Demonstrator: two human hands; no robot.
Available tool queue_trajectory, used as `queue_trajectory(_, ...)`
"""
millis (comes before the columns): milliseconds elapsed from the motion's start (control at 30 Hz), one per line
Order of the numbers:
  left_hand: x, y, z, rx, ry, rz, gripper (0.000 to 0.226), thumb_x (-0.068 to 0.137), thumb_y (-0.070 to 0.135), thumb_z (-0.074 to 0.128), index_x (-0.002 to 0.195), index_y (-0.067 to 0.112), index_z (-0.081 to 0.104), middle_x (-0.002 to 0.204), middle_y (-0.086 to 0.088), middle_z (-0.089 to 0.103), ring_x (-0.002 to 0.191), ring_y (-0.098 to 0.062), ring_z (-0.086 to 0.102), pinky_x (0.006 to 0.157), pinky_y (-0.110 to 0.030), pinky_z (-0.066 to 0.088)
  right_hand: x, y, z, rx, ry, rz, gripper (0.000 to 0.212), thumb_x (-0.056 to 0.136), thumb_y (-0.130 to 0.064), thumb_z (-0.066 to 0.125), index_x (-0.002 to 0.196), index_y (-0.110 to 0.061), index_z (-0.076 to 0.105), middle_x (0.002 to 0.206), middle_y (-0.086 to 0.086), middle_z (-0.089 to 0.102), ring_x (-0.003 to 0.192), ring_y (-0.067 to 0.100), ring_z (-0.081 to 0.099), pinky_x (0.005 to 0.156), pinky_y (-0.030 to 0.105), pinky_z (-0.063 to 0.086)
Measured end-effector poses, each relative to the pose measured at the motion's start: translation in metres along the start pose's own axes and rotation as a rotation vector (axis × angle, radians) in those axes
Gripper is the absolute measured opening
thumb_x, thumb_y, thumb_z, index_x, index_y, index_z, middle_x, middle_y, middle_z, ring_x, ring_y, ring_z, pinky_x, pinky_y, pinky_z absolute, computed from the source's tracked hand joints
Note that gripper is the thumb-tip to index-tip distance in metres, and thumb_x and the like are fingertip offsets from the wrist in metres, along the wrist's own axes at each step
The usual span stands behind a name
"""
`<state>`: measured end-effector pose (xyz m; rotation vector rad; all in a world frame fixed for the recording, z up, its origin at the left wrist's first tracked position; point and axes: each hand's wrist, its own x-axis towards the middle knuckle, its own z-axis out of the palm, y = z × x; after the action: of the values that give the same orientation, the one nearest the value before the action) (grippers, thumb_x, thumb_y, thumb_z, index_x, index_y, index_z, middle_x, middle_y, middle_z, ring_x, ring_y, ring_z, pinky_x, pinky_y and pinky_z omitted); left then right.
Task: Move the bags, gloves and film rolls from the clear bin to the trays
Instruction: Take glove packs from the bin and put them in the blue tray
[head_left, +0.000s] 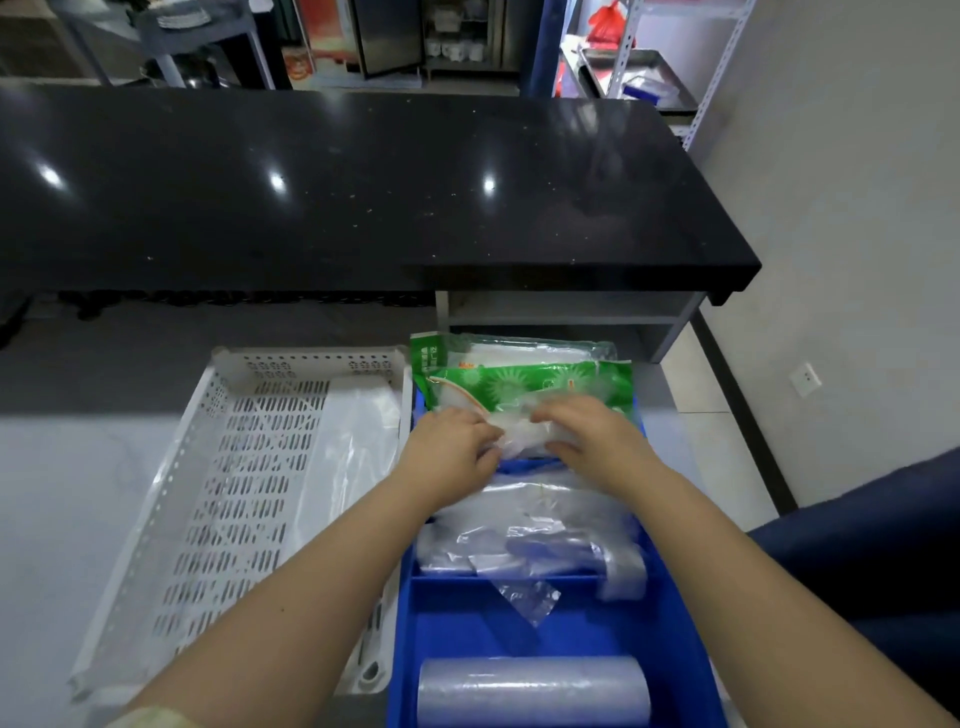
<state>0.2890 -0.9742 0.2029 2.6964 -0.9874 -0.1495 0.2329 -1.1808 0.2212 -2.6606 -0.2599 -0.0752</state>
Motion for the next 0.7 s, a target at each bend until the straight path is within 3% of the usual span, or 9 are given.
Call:
queue_trajectory(67,-0.005,0.003,0.002,0.07,0.01,-0.001,0.043,0.09,0.045,0.041,0.124,0.028,0.062,0.121,0.003,0.064,0.111,-0.022,0.051,0.094,-0.04,0.037,-0.005,0.001,0.004,-0.076,0.117,-0.083,0.025,0.071,0.001,0.075,0.094,-0.009,0.072,0.097,0.008,0.069,0.093,0.032,0.061,0.078,0.044,0.051)
queue_trajectory(133,-0.01,0.008,0.005,0.082,0.057,0.013,0.05,0.088,0.051,0.038,0.125,0.026,0.06,0.12,0.004,0.063,0.11,-0.021,0.052,0.095,-0.041,0.034,-0.005,0.002,0.011,-0.08,0.132,-0.091,0.021,0.071,0.003,0.074,0.089,-0.007,0.074,0.088,0.009,0.07,0.086,0.034,0.062,0.074,0.044,0.051)
queue_trajectory(267,-0.009,0.016,0.009,0.018,-0.146,-0.009,0.055,0.085,0.057,0.03,0.115,0.023,0.062,0.11,0.0,0.065,0.099,-0.022,0.056,0.087,-0.039,0.044,0.005,0.008,0.021,-0.045,-0.06,0.114,0.022,0.084,-0.011,0.061,0.101,-0.019,0.072,0.106,0.002,0.069,0.101,0.025,0.059,0.083,0.04,0.051)
queue_trajectory(367,-0.004,0.015,0.01,-0.024,-0.227,-0.063,0.051,0.091,0.054,0.03,0.114,0.023,0.063,0.107,-0.002,0.064,0.098,-0.023,0.057,0.079,-0.039,0.049,0.01,0.014,0.021,-0.006,-0.252,0.274,0.023,0.088,-0.028,0.053,0.106,-0.031,0.067,0.116,-0.005,0.066,0.094,0.014,0.057,0.077,0.034,0.05)
queue_trajectory(500,0.0,0.016,0.002,-0.035,-0.3,-0.093,0.041,0.094,0.047,0.029,0.097,0.026,0.065,0.095,-0.002,0.063,0.092,-0.024,0.058,0.072,-0.039,0.049,0.01,0.014,0.016,0.056,-0.389,0.323,0.031,0.094,-0.04,0.046,0.121,-0.034,0.06,0.125,-0.007,0.062,0.101,0.014,0.056,0.078,0.03,0.043)
queue_trajectory(567,0.0,0.019,-0.005,-0.035,-0.285,-0.107,0.04,0.094,0.045,0.03,0.105,0.029,0.065,0.103,-0.002,0.066,0.098,-0.025,0.059,0.077,-0.04,0.048,0.008,0.01,0.008,0.048,-0.38,0.309,0.029,0.093,-0.04,0.049,0.12,-0.036,0.06,0.122,-0.007,0.064,0.102,0.015,0.058,0.081,0.032,0.047)
queue_trajectory(633,-0.002,0.022,-0.015,-0.033,-0.194,-0.107,0.04,0.095,0.045,0.035,0.122,0.029,0.06,0.12,0.0,0.065,0.109,-0.024,0.056,0.084,-0.041,0.046,0.008,0.004,-0.004,0.021,-0.339,0.285,0.025,0.09,-0.038,0.055,0.115,-0.037,0.062,0.114,-0.007,0.067,0.098,0.014,0.06,0.082,0.034,0.05)
queue_trajectory(700,-0.006,0.024,-0.027,-0.009,-0.082,-0.093,0.04,0.093,0.044,0.042,0.126,0.029,0.057,0.123,0.001,0.063,0.114,-0.023,0.052,0.089,-0.041,0.044,0.008,-0.004,-0.019,-0.029,-0.275,0.236,0.025,0.088,-0.035,0.06,0.113,-0.036,0.063,0.113,-0.007,0.066,0.098,0.015,0.06,0.077,0.03,0.048)
